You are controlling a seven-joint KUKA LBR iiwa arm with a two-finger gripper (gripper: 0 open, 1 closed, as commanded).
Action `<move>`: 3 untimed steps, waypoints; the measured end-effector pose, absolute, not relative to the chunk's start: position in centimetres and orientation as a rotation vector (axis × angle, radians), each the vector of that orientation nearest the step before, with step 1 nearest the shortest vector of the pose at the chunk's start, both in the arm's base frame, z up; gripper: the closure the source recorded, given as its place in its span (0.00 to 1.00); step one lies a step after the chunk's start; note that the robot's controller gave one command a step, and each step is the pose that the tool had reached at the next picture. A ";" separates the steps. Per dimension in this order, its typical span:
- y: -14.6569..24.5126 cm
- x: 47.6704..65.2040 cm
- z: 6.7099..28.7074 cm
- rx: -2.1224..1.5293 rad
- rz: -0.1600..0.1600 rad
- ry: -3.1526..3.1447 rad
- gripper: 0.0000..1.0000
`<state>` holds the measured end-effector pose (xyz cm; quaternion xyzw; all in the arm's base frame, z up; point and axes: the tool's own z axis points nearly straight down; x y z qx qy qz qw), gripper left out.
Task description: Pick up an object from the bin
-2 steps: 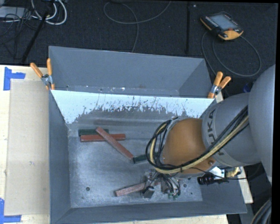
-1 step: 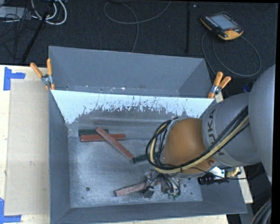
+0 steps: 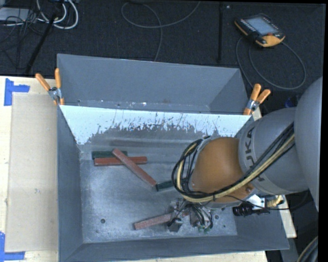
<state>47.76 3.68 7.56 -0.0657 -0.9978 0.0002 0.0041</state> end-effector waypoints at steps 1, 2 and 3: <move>3.7 47.8 9.1 -0.208 0.000 -3.129 1.00; 3.7 47.8 10.2 -0.209 0.000 -3.132 1.00; 3.7 47.8 11.1 -0.210 -0.001 -3.133 1.00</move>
Offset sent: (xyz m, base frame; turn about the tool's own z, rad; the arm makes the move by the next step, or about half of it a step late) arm 0.0000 -0.0002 0.0539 0.0000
